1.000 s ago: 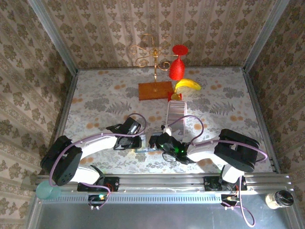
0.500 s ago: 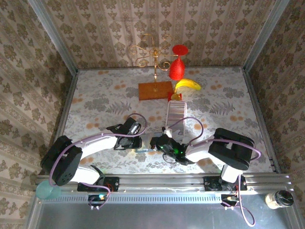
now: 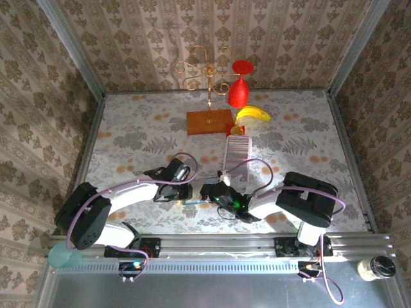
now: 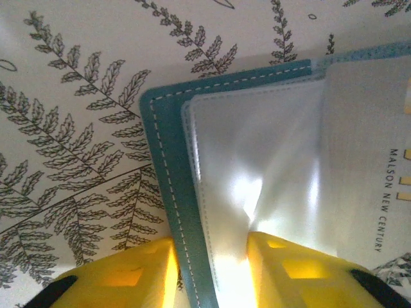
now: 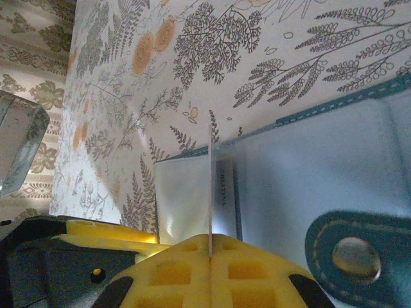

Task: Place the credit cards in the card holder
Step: Insert the credit card into the card slot.

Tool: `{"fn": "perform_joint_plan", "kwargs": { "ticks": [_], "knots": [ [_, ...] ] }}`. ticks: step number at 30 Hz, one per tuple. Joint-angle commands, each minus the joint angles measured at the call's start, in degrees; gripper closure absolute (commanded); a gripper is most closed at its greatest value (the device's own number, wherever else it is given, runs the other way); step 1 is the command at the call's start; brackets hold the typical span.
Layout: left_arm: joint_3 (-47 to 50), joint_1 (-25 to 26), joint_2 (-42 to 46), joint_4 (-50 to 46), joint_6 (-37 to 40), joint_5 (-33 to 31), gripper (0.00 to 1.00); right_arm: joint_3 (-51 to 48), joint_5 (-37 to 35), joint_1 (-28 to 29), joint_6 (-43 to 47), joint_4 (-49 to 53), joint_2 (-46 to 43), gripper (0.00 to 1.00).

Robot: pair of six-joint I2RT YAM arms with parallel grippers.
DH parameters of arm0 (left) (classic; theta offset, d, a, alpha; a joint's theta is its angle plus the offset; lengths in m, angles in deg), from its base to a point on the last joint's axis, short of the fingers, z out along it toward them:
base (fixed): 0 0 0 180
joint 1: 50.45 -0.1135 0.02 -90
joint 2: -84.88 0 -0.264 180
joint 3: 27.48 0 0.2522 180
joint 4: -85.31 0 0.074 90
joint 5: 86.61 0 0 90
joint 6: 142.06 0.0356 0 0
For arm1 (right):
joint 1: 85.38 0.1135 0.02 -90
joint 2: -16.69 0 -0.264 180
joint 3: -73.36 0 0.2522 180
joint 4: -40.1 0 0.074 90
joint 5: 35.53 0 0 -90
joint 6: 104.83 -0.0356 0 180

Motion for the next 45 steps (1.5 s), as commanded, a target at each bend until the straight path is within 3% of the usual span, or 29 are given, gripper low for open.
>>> {"fn": "perform_joint_plan", "kwargs": {
  "ticks": [1, 12, 17, 22, 27, 31, 38, 41, 45],
  "knots": [
    [2.68, 0.82, -1.48, 0.89, -1.10, 0.94, 0.61, -1.48, -0.60, 1.06, -2.18, 0.91, 0.91, 1.00],
    [7.78, -1.48, 9.00, 3.26, -3.64, -0.45, 0.58, -1.46, -0.07, 1.44, -2.73, 4.27, 0.17, 1.00],
    [8.44, -2.26, 8.19, 4.32, -3.54, 1.53, 0.73, -0.83, 0.92, 1.44, -2.43, 3.06, 1.46, 0.99],
    [8.44, -2.40, 5.34, 5.67, -3.54, 3.19, 0.87, 0.88, 1.30, 1.44, -1.44, 7.46, 0.92, 0.79],
    [8.84, -2.44, 5.46, 5.74, -3.36, 3.09, 0.93, 2.66, 0.94, 1.44, 0.61, 15.11, -0.66, 0.77],
    [9.10, -2.40, 4.74, 6.17, -3.23, 3.61, 0.97, 4.68, 1.50, 1.44, 2.26, 18.19, -0.37, 0.82],
    [9.18, -2.40, 3.79, 6.97, -3.17, 4.31, 0.99, 6.70, 3.53, 1.43, 4.68, 17.35, 0.74, 0.81],
    [9.23, -2.39, 3.99, 6.77, -3.10, 4.19, 0.99, 7.83, 2.80, 1.43, 5.85, 21.70, -0.31, 0.78],
    [9.23, -2.43, 3.96, 6.50, -2.96, 4.11, 0.99, 9.76, 0.70, 1.43, 7.39, 30.16, -2.51, 0.65]
  ]
}}
